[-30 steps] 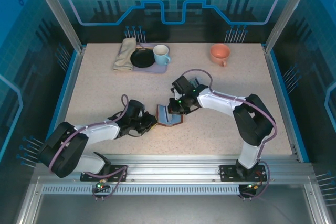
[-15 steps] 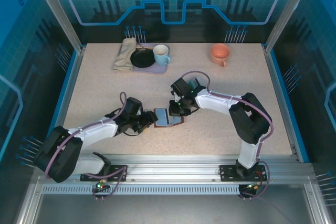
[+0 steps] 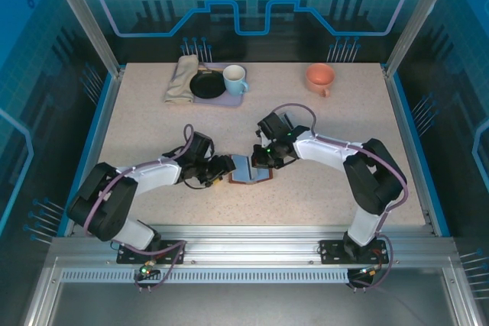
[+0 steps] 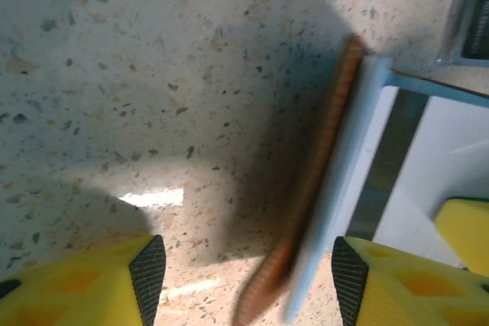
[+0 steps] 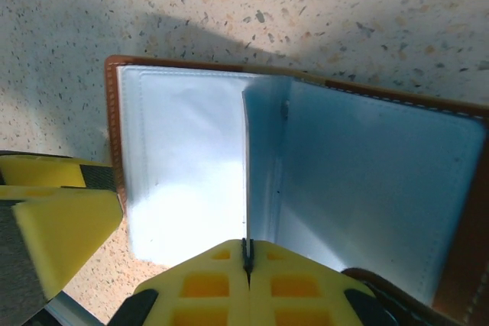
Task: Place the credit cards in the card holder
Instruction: Open the card holder at the center of the table, then insert the credit card into the card slot.
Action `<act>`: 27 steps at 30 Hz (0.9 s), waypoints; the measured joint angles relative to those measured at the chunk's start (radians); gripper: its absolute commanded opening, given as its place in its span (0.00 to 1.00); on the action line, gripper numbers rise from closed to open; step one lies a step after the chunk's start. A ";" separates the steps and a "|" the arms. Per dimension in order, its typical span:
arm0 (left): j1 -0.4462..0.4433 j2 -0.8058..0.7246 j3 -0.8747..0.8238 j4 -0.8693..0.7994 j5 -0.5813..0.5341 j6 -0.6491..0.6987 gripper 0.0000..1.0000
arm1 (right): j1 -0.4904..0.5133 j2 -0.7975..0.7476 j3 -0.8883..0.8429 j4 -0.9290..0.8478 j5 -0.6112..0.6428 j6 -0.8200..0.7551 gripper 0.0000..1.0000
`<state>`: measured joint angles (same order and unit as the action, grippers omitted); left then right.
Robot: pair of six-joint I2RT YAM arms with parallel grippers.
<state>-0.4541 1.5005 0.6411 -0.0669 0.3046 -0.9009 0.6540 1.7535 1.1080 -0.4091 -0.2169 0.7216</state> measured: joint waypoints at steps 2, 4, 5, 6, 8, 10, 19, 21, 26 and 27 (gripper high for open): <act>0.000 0.018 0.011 -0.004 0.009 0.011 0.63 | -0.008 -0.005 -0.010 0.001 0.000 0.000 0.01; 0.000 0.034 0.025 -0.005 0.022 0.018 0.62 | -0.014 -0.007 -0.018 0.000 0.000 0.000 0.01; 0.000 0.040 0.031 -0.004 0.029 0.020 0.61 | -0.016 -0.007 -0.023 0.003 0.000 0.000 0.01; 0.000 0.043 0.035 -0.002 0.036 0.022 0.59 | -0.016 -0.007 -0.026 0.003 0.000 0.000 0.01; 0.000 0.048 0.042 0.003 0.053 0.031 0.50 | -0.016 -0.007 -0.031 0.007 0.000 0.000 0.01; 0.000 0.055 0.046 0.011 0.069 0.045 0.40 | -0.016 -0.007 -0.031 0.008 0.000 0.000 0.01; 0.000 0.060 0.060 0.019 0.109 0.074 0.12 | -0.028 -0.039 -0.052 0.009 0.007 0.000 0.01; 0.000 0.060 0.065 0.018 0.113 0.087 0.10 | -0.042 -0.049 -0.066 0.015 0.001 -0.001 0.01; 0.000 0.069 0.087 -0.001 0.114 0.122 0.08 | -0.073 -0.050 -0.093 0.058 -0.047 0.000 0.00; 0.000 0.072 0.088 -0.003 0.116 0.126 0.08 | -0.075 -0.048 -0.096 0.067 -0.056 0.001 0.00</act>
<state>-0.4541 1.5726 0.7292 -0.0704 0.4202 -0.7746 0.5793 1.7050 1.0122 -0.3420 -0.2729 0.7223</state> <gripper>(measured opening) 0.092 0.053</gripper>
